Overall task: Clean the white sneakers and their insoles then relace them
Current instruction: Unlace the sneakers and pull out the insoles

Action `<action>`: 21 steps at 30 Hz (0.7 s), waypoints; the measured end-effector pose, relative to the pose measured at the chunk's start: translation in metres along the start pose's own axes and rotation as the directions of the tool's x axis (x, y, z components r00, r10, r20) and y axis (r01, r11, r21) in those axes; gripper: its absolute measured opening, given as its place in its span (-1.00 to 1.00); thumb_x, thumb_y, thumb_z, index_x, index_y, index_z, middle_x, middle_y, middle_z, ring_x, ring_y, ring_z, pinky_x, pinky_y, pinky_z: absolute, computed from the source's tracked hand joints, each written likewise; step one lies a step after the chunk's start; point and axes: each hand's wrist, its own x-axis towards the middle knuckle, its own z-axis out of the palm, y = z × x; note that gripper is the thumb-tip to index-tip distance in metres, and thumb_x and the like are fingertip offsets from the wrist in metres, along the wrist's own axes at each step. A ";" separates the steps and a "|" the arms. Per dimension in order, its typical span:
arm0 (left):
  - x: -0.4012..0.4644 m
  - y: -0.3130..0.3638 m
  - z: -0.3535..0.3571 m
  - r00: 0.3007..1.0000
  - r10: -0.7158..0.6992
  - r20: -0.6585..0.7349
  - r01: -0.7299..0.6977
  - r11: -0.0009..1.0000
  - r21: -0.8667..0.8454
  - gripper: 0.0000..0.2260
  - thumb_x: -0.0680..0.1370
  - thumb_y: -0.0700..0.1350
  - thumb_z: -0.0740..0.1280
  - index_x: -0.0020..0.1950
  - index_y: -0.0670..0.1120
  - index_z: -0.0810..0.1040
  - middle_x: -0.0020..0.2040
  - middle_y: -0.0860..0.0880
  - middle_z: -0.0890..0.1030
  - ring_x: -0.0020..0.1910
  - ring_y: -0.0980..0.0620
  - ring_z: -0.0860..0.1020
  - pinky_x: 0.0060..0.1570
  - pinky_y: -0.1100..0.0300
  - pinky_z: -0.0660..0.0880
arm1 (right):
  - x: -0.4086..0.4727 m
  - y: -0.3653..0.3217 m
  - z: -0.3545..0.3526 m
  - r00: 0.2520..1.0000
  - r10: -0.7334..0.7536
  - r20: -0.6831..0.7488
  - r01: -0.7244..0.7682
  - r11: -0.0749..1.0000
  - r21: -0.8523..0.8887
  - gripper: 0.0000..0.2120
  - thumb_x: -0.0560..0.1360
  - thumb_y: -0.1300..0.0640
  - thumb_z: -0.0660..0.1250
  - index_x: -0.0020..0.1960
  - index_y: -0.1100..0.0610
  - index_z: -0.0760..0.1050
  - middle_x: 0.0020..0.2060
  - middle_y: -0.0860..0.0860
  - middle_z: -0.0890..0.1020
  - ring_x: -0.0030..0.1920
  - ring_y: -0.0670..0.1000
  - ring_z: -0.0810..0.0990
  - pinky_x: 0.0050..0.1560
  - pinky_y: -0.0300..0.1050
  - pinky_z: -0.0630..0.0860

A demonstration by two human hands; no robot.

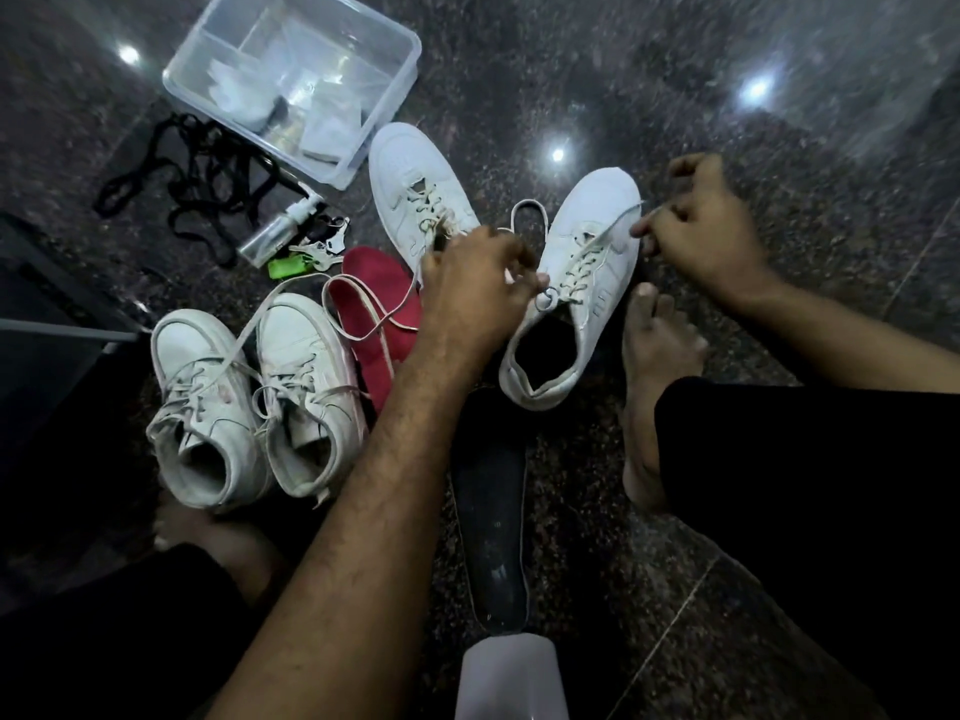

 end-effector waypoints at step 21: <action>-0.012 -0.003 0.032 0.997 -0.004 0.078 0.015 0.989 -0.149 -0.45 0.33 0.09 0.58 0.23 0.08 0.46 0.15 0.10 0.53 0.21 0.00 0.44 0.14 0.01 0.26 | 0.004 -0.011 0.006 0.981 -0.104 -0.164 0.081 0.987 -0.139 -0.80 0.57 0.19 0.15 0.16 0.18 0.43 -0.09 0.10 0.66 -0.13 0.10 0.63 -0.06 0.04 0.57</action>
